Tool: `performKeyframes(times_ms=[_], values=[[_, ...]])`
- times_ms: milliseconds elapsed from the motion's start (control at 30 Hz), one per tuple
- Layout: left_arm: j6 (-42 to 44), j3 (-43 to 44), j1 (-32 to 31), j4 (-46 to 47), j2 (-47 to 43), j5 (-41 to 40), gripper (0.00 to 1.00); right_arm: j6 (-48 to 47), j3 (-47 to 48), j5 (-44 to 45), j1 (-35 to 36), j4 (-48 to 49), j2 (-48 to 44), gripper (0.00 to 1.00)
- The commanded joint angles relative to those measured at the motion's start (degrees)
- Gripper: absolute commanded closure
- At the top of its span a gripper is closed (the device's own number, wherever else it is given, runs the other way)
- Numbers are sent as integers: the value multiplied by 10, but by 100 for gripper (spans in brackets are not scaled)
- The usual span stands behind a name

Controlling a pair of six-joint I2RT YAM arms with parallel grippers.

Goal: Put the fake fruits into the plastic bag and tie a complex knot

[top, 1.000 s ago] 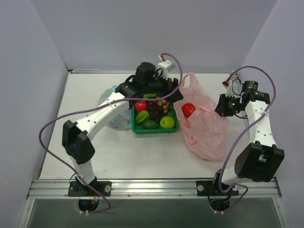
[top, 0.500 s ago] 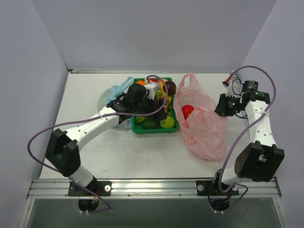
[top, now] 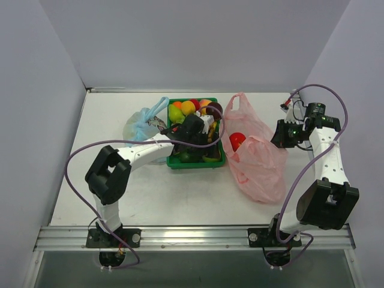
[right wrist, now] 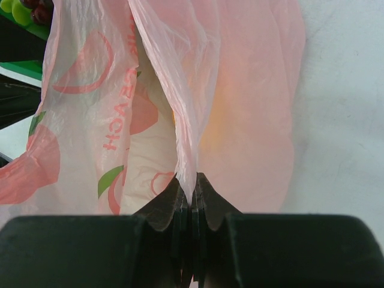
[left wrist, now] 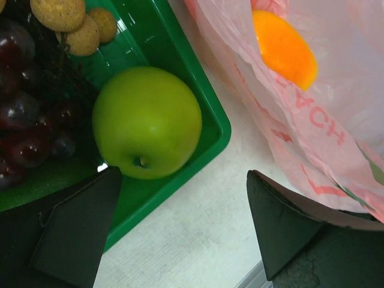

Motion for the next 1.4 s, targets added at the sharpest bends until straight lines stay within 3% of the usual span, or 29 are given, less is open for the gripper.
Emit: performKeyframes(times_ms=[0, 600, 800, 1200, 1367], values=[[-5, 41, -7, 30, 13, -20, 3, -8, -3, -1, -4, -16, -9, 100], [6, 58, -17, 6, 47, -98, 3, -14, -11, -6, -4, -17, -7, 100], [-8, 67, -19, 26, 73, -41, 3, -17, -14, -5, -5, -17, -10, 100], [-14, 63, -18, 37, 89, -46, 2, -21, -4, -9, -5, -23, -4, 100], [-13, 44, -17, 57, 54, -41, 12, -21, -3, -9, -5, -24, -4, 100]])
